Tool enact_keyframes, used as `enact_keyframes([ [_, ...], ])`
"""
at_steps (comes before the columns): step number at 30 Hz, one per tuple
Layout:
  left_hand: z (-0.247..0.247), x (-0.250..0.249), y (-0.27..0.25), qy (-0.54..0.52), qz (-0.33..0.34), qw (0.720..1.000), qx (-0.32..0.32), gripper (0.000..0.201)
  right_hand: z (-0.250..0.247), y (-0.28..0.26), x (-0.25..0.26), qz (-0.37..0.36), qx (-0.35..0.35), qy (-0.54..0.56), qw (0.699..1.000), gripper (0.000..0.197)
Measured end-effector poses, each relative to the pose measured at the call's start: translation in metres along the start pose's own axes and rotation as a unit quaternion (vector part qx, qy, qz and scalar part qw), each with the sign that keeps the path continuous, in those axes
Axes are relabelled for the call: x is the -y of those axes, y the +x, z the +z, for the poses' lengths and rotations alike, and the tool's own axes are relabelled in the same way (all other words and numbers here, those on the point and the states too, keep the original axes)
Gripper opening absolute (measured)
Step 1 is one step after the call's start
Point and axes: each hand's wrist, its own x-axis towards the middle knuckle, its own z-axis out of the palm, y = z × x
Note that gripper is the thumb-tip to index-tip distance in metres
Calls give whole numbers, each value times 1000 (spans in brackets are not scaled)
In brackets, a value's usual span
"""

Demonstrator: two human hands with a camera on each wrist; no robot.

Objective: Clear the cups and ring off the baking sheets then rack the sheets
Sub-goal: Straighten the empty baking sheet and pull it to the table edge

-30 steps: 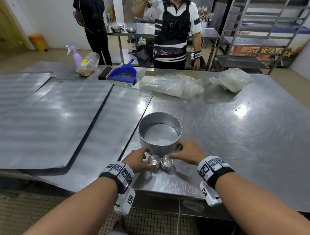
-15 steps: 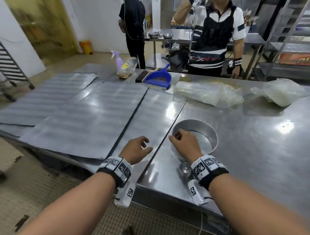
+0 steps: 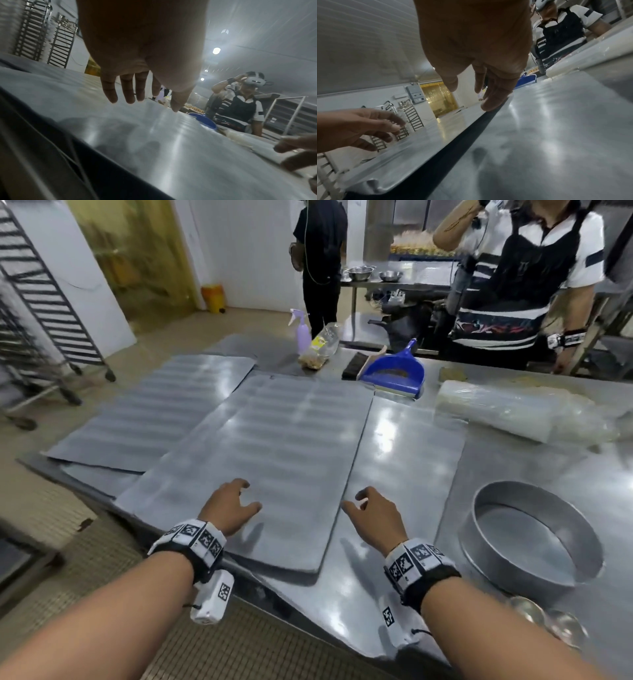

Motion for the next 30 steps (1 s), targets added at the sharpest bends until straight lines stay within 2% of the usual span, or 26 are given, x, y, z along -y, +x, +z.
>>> enact_keyframes([
  [6, -38, 88, 77, 59, -61, 996, 21, 68, 53, 37, 30, 91, -17, -25, 995, 72],
  [11, -55, 134, 122, 86, -96, 991, 38, 74, 78, 52, 34, 159, -21, -22, 987, 72],
  [14, -58, 145, 141, 77, -109, 989, 62, 90, 88, 54, 34, 181, -36, -15, 983, 68],
  [16, -61, 147, 149, 66, -119, 989, 53, 103, 95, 56, 34, 182, -53, -12, 982, 63],
  [22, -55, 159, 175, -41, -120, 991, 44, 119, 98, 56, 32, 175, -64, 19, 982, 54],
  [24, -53, 167, 184, -56, -119, 990, 55, 115, 97, 54, 32, 175, -67, 24, 982, 53],
  [27, -50, 169, 194, -85, -89, 990, 67, 95, 90, 48, 30, 179, -80, 16, 981, 56],
  [30, -37, 177, 201, -109, -79, 988, 69, 107, 79, 42, 33, 185, -108, 8, 977, 61],
])
